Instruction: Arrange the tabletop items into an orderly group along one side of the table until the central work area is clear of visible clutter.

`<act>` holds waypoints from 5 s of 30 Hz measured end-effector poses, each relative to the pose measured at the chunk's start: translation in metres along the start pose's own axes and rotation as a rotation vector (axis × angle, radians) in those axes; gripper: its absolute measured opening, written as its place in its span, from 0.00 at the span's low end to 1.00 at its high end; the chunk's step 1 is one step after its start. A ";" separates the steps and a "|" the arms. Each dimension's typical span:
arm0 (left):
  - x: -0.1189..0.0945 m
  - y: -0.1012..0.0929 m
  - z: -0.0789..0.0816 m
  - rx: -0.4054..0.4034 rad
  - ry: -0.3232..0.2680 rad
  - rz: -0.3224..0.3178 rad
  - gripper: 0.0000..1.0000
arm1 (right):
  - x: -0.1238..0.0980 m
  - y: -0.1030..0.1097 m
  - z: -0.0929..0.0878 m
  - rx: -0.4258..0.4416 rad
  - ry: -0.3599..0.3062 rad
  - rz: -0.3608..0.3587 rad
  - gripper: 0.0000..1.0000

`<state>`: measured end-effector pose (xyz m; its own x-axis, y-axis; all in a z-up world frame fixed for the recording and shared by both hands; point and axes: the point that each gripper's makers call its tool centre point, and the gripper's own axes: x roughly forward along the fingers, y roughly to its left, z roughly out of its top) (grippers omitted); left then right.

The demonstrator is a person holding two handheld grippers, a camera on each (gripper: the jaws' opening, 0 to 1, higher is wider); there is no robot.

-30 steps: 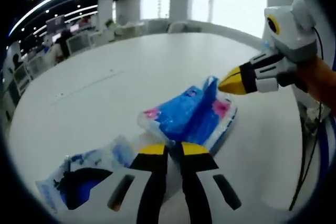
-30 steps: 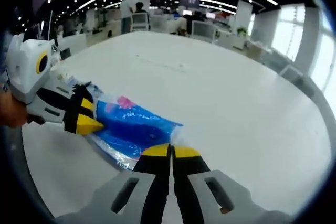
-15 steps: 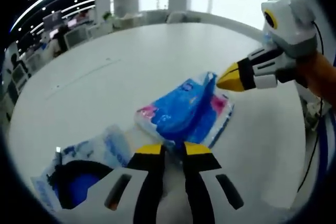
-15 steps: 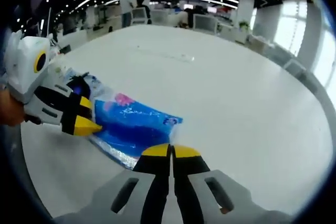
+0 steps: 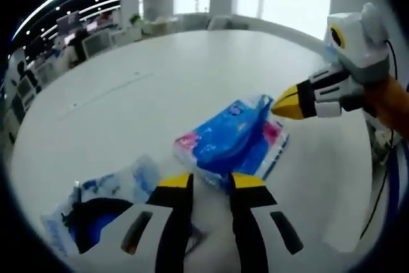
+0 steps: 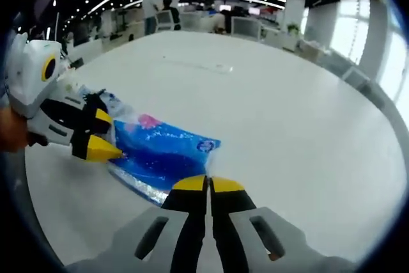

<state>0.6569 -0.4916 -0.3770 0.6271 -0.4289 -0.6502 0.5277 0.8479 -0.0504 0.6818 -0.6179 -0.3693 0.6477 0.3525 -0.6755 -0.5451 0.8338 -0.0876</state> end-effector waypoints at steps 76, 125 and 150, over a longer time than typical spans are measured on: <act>-0.235 0.046 -0.034 -0.063 -0.266 -0.149 0.89 | -0.119 0.161 0.080 -0.060 -0.295 0.142 0.76; -0.231 0.102 -0.057 -0.173 -0.281 -0.054 0.73 | -0.053 0.215 0.079 -0.047 -0.215 0.264 0.67; -0.126 0.111 -0.052 -0.150 -0.141 -0.001 0.47 | 0.009 0.194 0.090 -0.105 -0.127 0.255 0.54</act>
<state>0.6070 -0.3270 -0.3397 0.7064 -0.4599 -0.5380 0.4433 0.8800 -0.1702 0.6301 -0.4145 -0.3262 0.5404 0.6006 -0.5893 -0.7465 0.6653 -0.0065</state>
